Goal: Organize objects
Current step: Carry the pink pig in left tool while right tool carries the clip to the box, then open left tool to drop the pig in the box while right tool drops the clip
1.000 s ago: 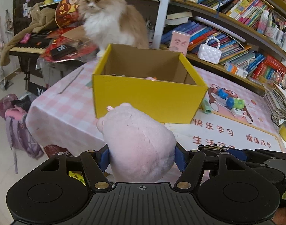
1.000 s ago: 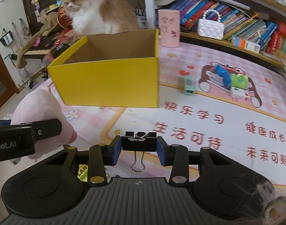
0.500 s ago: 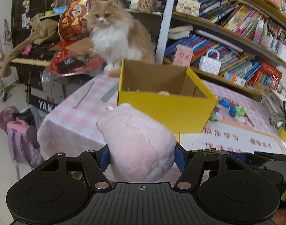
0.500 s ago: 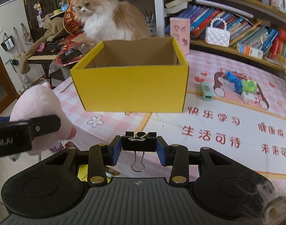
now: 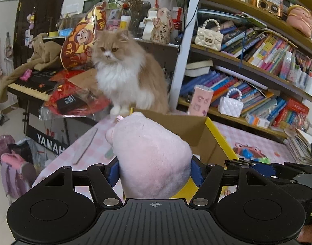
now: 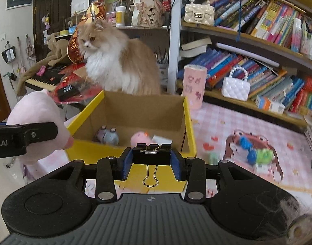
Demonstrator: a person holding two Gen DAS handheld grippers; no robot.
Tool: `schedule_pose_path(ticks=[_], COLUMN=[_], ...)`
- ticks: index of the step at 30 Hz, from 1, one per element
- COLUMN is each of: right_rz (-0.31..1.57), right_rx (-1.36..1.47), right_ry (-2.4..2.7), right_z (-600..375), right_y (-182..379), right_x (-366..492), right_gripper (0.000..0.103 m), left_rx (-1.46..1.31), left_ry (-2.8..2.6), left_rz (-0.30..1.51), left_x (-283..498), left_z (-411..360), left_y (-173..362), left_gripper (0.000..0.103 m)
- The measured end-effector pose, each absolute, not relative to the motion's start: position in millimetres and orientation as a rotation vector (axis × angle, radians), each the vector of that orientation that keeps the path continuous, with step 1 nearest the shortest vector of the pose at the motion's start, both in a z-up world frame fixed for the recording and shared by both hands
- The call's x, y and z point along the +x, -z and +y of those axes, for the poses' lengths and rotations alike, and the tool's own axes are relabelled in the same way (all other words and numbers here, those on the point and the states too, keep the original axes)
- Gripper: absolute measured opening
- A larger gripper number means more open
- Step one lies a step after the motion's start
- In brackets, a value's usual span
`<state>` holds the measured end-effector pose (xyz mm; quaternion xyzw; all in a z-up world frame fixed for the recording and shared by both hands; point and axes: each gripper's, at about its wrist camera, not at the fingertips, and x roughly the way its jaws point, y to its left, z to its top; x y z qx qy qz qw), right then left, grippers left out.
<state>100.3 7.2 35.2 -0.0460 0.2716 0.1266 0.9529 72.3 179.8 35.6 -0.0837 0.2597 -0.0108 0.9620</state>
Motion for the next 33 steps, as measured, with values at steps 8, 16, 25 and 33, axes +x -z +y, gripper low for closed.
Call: schedule_pose_path(ticks=[8, 16, 25, 33], right_rz=[0.551, 0.604, 0.687, 0.739], right_rx=[-0.146, -0.235, -0.265, -0.271], right_ry=[-0.314, -0.414, -0.491, -0.509], right_z=[14, 23, 30, 30], right_y=[-28, -4, 19, 30], right_x=[157, 207, 243, 259], right_gripper=[0.037, 0.037, 0.037, 0.037], left_rx=[-0.162, -0.132, -0.101, -0.087], left_ry=[0.023, -0.012, -0.020, -0.009], left_rz=[0.580, 0.636, 0.701, 0.763], left_x=[124, 176, 217, 239], left_z=[170, 159, 146, 139], left_y=[-23, -8, 10, 26], left_gripper=[0.066, 0.067, 0.067, 0.067])
